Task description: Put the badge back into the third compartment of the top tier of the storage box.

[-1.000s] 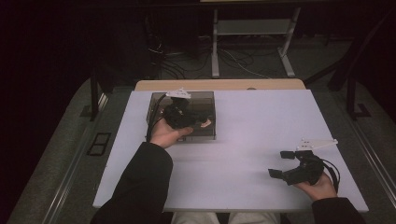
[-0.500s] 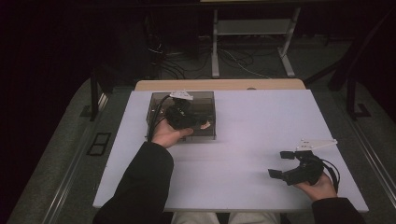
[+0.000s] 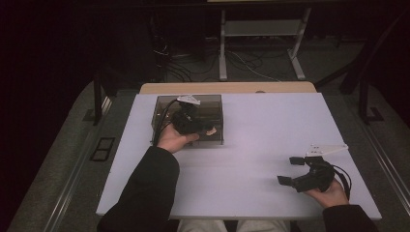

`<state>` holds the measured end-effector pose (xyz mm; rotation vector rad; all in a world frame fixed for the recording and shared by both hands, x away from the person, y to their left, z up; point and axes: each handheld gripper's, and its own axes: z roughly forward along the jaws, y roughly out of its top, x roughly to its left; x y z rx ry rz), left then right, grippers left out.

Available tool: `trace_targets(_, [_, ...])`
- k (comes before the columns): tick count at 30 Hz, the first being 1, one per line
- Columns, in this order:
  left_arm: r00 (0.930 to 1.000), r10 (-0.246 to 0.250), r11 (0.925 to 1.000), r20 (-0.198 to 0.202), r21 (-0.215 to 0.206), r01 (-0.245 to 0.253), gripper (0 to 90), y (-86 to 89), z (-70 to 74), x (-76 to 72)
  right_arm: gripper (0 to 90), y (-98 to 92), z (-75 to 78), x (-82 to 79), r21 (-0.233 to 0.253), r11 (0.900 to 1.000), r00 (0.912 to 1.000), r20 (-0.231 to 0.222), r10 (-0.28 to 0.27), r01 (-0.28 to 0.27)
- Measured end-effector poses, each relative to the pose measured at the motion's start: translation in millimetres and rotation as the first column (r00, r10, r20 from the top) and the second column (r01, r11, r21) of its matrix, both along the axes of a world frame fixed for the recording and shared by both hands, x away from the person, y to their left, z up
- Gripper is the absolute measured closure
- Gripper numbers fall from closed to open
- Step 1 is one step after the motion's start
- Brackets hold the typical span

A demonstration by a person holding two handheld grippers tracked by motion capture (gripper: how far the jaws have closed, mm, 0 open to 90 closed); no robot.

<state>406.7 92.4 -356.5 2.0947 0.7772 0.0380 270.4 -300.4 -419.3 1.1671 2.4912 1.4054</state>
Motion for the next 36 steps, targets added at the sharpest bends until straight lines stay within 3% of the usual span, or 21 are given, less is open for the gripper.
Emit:
trace_targets(12, [0.9998,-0.004,0.9992,-0.018,0.038,0.005,83.5,-5.6,-3.5,1.5,0.1,-0.1,0.1,0.0,0.001,1.0,1.0,0.0,0.001,-0.001])
trace_targets(24, [0.9989,0.006,0.9989,-0.046,0.046,-0.004,80.8,-7.0,-6.7,3.4,0.1,-0.8,0.3,0.0,0.001,1.0,1.0,0.0,0.001,-0.001])
trace_targets(36, [0.9996,0.016,0.9995,-0.025,0.026,-0.015,58.3,-4.9,1.5,-2.7,0.1,-1.0,0.6,-0.1,0.004,1.0,1.0,0.002,-0.001,0.001])
